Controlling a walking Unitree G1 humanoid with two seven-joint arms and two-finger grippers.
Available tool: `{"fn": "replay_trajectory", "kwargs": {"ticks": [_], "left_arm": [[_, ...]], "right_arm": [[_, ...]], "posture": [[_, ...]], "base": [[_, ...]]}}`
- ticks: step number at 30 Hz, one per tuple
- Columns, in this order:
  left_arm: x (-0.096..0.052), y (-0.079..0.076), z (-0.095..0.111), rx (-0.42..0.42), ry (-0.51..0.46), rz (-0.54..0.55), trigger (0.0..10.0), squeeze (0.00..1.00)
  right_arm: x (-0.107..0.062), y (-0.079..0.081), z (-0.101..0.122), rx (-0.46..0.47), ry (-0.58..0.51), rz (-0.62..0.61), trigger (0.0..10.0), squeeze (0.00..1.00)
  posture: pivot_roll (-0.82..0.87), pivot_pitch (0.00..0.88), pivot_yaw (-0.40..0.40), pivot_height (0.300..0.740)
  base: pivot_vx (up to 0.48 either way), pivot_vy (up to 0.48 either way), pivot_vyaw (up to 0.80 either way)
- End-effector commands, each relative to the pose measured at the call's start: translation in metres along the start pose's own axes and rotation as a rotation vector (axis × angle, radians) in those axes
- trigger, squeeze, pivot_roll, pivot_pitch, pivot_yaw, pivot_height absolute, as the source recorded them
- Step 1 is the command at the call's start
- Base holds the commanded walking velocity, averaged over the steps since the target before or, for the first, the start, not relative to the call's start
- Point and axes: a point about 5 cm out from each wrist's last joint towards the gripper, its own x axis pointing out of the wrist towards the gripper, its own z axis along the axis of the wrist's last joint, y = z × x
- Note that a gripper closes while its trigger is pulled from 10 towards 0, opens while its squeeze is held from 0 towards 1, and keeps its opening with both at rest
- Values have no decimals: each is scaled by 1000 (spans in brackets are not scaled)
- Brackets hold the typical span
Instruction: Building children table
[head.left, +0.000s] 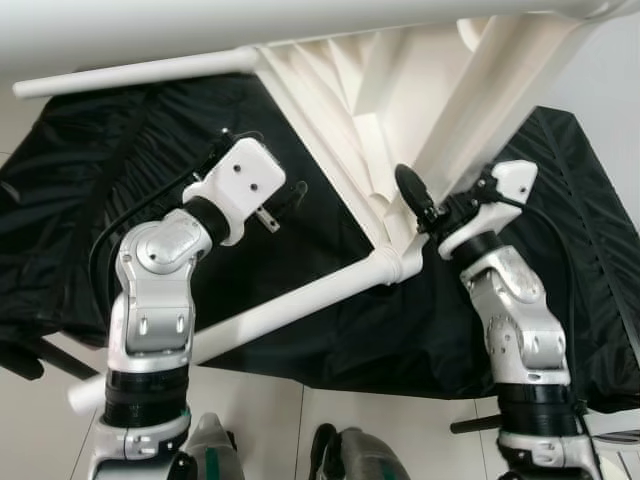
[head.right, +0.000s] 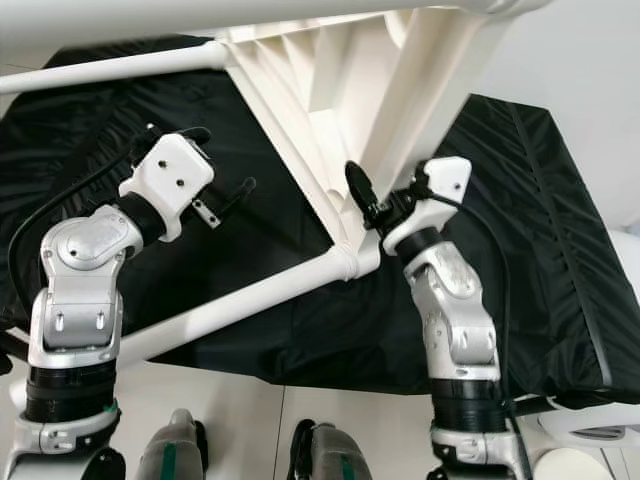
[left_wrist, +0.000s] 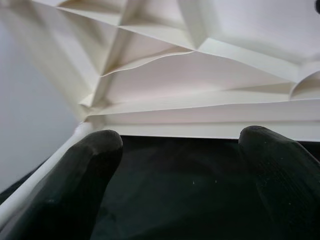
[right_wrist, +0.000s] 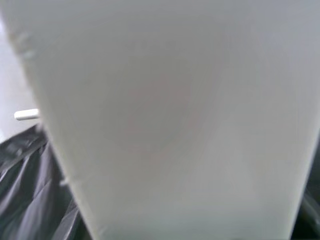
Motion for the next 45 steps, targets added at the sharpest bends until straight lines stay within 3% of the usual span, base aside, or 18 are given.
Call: {"fn": "replay_trajectory", "kwargs": {"ticks": [1, 7, 8, 10, 16, 17, 18, 30, 31, 45], "left_arm": [[4, 7, 1, -13, -20, 189, 10000, 0], [11, 5, 2, -21, -40, 161, 10000, 0], [16, 4, 4, -26, -57, 142, 10000, 0], [20, 3, 5, -33, -68, 132, 10000, 0], [27, 2, 7, -37, -88, 116, 10000, 0], [29, 2, 7, -41, -93, 115, 10000, 0], [31, 2, 8, -41, -97, 116, 10000, 0], [32, 11, 4, -30, -88, 141, 10000, 0], [31, 14, 1, -28, -82, 149, 10000, 0], [29, 23, -8, -34, -76, 120, 10000, 0]], "right_arm": [[-12, -22, 18, -12, -88, -167, 0, 0], [-30, -30, 24, -73, -93, -253, 0, 0], [-43, -35, 29, -120, -91, -299, 0, 0], [-51, -37, 32, -143, -89, -325, 0, 0], [-61, -40, 39, -193, -81, -346, 0, 0], [-61, -42, 41, -207, -74, -344, 3608, 0], [-60, -43, 42, -226, -71, -340, 10000, 0], [-49, -48, 42, -270, -59, -349, 10000, 0], [-44, -46, 40, -266, -65, -345, 10000, 1000], [-15, -24, 25, -206, -99, -249, 10000, 1000]], "posture": [[-26, 100, -52, 740], [-65, 102, -23, 740], [-85, 102, -9, 740], [-102, 101, 2, 740], [-126, 99, 15, 740], [-138, 92, 22, 740], [-140, 92, 22, 740], [-115, 87, 1, 740], [-87, 89, -20, 740], [-7, 80, -71, 740]], "base": [[0, 0, 0], [0, 0, 0], [0, 0, 0], [0, 0, 0], [0, 0, 0], [0, 0, 0], [0, 0, 0], [0, 0, 0], [0, 0, 0], [0, 0, 0]]}}
